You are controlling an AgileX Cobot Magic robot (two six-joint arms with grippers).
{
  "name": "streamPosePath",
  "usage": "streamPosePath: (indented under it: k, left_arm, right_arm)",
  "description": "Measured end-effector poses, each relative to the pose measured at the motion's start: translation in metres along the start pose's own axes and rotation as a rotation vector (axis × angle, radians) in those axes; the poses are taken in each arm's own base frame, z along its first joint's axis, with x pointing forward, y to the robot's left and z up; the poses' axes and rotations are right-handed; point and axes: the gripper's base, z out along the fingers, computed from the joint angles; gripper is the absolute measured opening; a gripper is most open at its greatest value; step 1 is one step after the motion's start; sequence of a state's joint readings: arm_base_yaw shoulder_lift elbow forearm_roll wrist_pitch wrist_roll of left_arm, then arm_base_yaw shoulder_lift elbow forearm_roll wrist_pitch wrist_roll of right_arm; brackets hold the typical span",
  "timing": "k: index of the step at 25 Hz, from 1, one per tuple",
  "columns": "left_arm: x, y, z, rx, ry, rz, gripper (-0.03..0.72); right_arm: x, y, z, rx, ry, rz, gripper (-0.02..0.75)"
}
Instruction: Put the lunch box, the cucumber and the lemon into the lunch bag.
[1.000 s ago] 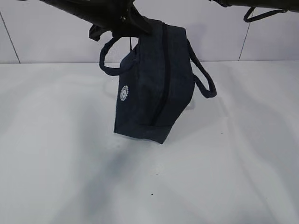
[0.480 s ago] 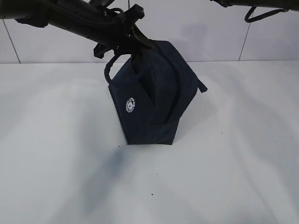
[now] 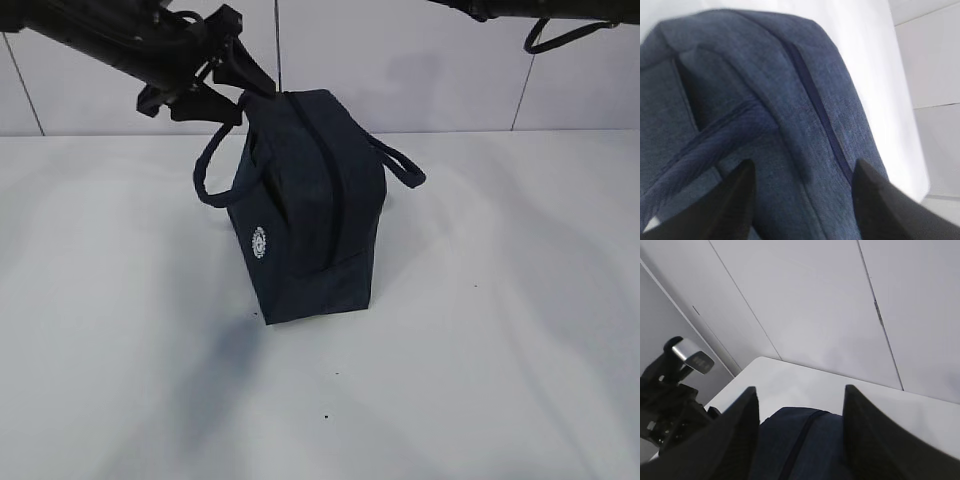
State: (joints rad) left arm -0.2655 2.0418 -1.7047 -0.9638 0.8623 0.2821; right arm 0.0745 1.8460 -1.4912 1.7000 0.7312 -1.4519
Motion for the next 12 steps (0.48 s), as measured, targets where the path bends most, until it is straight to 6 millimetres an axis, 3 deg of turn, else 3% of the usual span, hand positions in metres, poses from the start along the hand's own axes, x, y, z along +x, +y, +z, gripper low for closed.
streamPosePath:
  k: [7,12]
  left_arm:
    - [0.000,-0.025,-0.048,-0.145,-0.032,0.238,0.400]
    - [0.003,-0.055,-0.097,-0.245,-0.100,0.413,0.399]
  right_arm:
    - [-0.006,0.011,-0.007,-0.024,0.031,0.075,0.403]
    - [-0.041,0.046,-0.035,0.007,0.102,-0.069,0.403]
